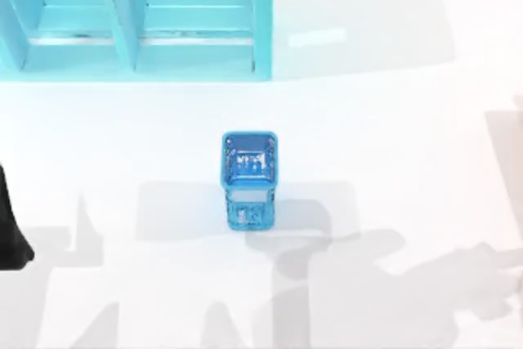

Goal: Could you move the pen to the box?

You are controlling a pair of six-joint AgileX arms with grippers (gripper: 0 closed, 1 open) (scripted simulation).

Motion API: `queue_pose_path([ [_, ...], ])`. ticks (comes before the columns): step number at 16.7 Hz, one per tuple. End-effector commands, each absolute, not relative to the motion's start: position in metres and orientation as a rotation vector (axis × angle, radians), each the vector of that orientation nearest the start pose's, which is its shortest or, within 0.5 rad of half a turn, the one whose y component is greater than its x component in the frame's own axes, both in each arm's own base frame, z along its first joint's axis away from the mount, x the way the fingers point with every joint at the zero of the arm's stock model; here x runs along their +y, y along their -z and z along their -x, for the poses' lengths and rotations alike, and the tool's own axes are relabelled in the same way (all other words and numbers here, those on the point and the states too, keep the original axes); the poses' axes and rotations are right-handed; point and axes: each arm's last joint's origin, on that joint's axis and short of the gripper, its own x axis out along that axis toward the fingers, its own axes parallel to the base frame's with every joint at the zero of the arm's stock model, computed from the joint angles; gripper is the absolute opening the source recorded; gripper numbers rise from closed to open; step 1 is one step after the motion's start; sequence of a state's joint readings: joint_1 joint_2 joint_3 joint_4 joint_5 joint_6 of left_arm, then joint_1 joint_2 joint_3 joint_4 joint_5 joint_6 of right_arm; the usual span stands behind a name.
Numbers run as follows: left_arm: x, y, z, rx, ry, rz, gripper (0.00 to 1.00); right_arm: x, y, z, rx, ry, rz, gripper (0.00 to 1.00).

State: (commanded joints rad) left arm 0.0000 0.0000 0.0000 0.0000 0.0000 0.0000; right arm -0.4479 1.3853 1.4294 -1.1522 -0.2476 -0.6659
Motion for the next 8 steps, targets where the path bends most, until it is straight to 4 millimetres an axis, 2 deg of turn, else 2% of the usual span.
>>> queue_pose_path([
  [3,-0.001,-0.160,-0.106,0.000,0.000,0.000,1.00,-0.105,-0.333,-0.245,1.048,-0.174,0.227,0.00],
  [8,-0.001,-0.160,-0.106,0.000,0.000,0.000,1.00,-0.103,-0.295,-0.254,1.036,-0.176,0.232,0.00],
])
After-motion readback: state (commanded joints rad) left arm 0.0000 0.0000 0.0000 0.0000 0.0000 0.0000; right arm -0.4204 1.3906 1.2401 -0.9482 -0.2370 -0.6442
